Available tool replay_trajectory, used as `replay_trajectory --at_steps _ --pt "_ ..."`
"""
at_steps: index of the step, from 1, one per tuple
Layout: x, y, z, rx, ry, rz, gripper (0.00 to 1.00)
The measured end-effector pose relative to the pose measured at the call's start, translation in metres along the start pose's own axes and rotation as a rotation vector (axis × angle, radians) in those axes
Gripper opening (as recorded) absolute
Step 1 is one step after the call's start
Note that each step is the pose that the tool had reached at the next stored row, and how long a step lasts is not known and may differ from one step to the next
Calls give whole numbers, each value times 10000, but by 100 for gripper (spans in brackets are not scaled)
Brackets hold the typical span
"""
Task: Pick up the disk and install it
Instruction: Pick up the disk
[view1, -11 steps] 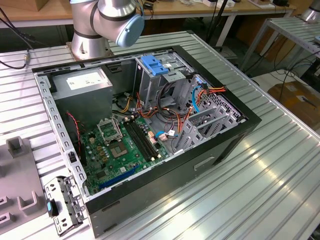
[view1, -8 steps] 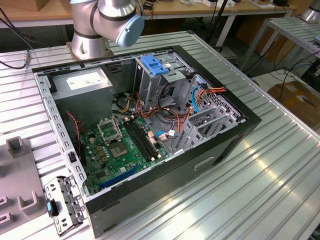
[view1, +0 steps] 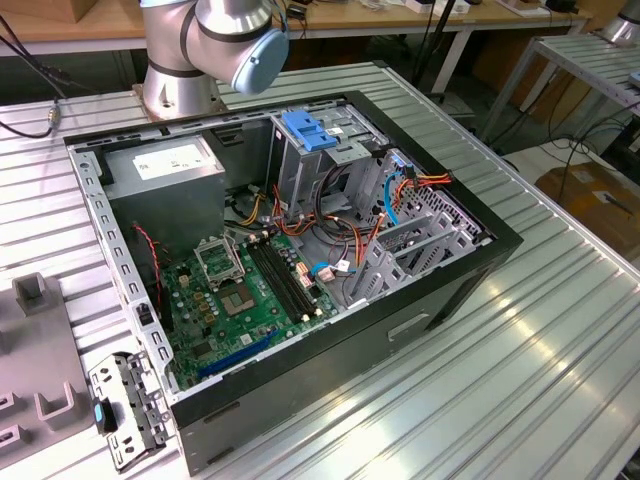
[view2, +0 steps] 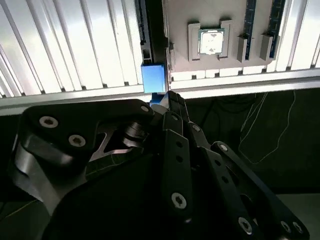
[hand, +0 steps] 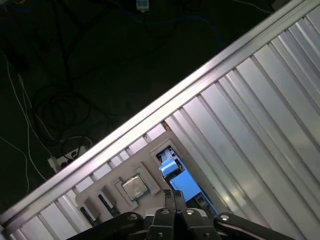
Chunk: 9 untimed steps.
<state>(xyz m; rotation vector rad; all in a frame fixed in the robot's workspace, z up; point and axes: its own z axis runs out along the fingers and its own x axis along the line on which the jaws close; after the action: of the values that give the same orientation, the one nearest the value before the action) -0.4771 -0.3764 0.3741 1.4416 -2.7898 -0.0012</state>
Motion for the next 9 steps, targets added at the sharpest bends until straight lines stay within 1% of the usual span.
replay_trajectory --at_steps 1,2,3,4,6,9 --pt "0 0 0 0 0 -144 11" --pt "0 0 1 0 0 -399 11" --pt "0 0 1 1 1 -770 11" --pt "0 0 1 1 1 -933 11" --pt "0 0 1 1 1 -1040 11" --pt "0 0 1 1 1 -1050 11"
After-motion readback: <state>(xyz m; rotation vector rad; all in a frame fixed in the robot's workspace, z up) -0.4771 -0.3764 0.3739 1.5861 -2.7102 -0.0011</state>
